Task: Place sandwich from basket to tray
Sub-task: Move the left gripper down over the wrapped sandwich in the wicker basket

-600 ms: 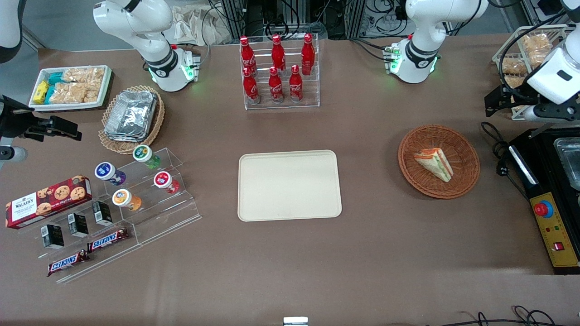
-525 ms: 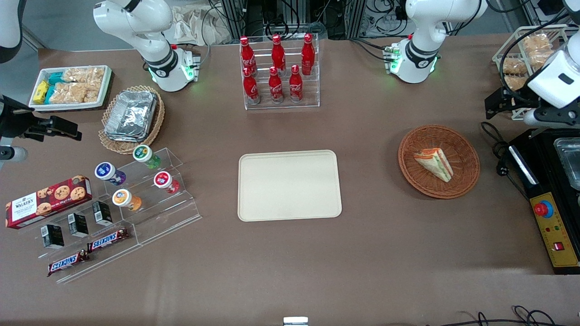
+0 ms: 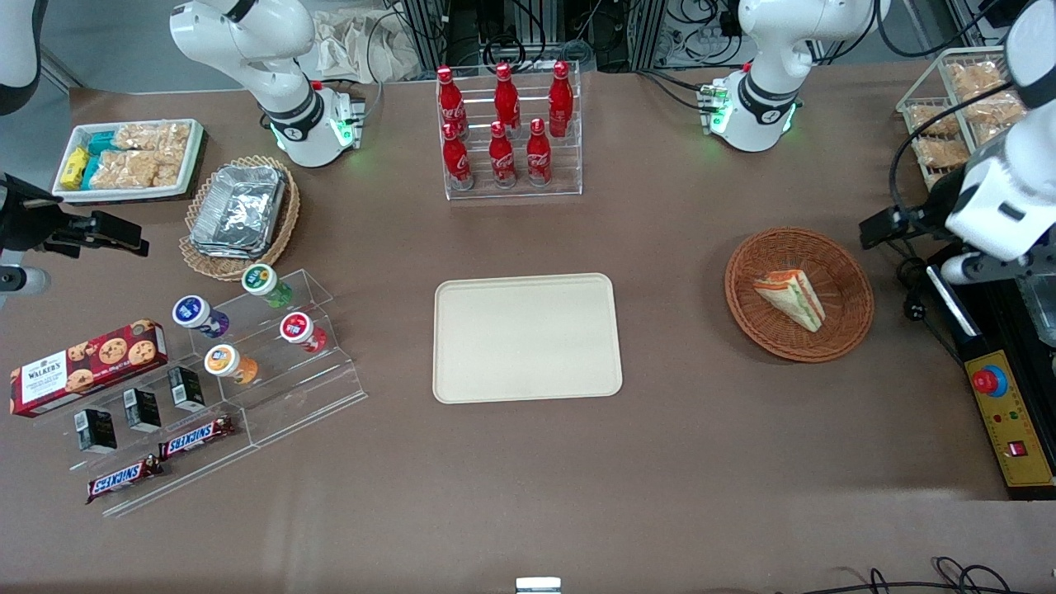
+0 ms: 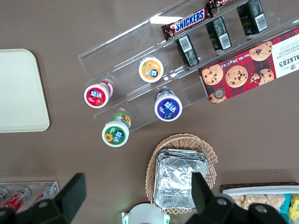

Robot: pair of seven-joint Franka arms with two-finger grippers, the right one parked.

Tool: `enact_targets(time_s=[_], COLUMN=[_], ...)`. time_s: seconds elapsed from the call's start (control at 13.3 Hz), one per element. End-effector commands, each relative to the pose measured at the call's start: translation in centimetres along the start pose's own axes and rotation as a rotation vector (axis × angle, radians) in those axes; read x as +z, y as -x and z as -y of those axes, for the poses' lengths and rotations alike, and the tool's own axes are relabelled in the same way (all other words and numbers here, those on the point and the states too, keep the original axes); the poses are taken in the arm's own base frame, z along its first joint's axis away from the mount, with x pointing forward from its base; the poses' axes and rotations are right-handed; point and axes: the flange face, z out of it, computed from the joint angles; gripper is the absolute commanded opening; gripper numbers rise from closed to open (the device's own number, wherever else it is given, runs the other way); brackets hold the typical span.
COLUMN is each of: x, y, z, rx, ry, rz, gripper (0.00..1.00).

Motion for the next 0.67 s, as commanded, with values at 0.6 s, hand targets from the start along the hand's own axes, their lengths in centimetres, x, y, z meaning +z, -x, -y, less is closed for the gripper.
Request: enact_targets(time_s=[0.6], x=[24.8], y=[4.3], z=[2.3], rx=[-0.621], ry=[0.040], rz=[-0.097], gripper=[1.00])
